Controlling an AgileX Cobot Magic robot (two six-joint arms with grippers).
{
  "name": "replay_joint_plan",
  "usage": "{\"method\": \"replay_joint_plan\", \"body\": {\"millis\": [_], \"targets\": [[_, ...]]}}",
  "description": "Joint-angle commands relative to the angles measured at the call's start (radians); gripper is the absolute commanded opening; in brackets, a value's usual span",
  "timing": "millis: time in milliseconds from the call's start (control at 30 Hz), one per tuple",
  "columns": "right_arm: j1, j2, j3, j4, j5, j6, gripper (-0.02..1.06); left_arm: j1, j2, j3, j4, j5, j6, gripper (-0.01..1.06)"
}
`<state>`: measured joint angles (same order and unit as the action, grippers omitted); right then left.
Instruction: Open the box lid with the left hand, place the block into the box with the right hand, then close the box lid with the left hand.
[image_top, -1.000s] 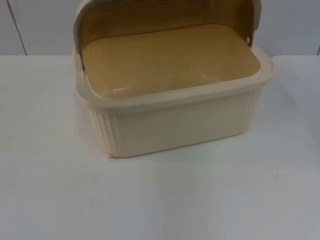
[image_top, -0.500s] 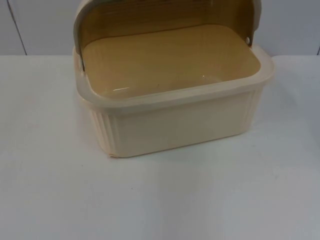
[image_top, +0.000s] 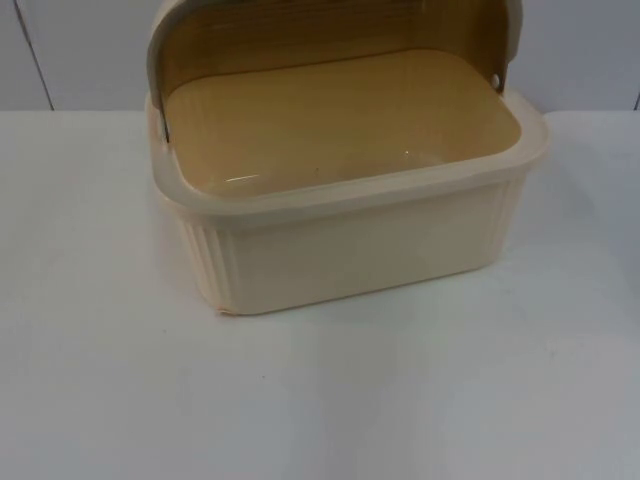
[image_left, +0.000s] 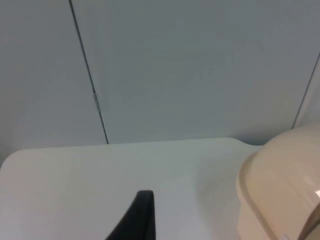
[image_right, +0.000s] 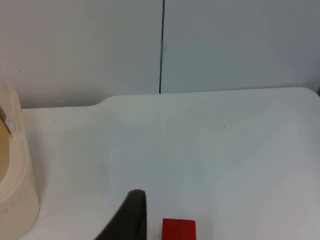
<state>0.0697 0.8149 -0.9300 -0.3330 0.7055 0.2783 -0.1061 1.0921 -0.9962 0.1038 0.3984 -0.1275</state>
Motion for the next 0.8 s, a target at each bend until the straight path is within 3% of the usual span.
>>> {"method": "replay_joint_plan", "body": {"millis": [0,100,300,567,767], "targets": [[-0.005,0.046,-0.005,-0.006,-0.07,0.025,1.05,0.003,-0.008,0.002,-0.021,0.017,-0.009,1.01],[-0.005,0.097,-0.009,-0.025,-0.112,0.081,1.05,0.003,-0.008,0.002,-0.017,0.038,-0.009,1.01],[-0.005,0.259,-0.067,-0.162,-0.166,0.206,1.05,0.003,-0.008,0.002,-0.015,0.055,-0.009,1.01],[-0.014,0.417,-0.087,-0.162,-0.21,0.245,1.05,0.003,-0.008,0.002,-0.015,0.064,-0.009,1.01],[-0.092,0.546,-0.087,-0.152,-0.259,0.289,1.05,0.003,-0.008,0.002,-0.015,0.064,-0.009,1.01]]}}
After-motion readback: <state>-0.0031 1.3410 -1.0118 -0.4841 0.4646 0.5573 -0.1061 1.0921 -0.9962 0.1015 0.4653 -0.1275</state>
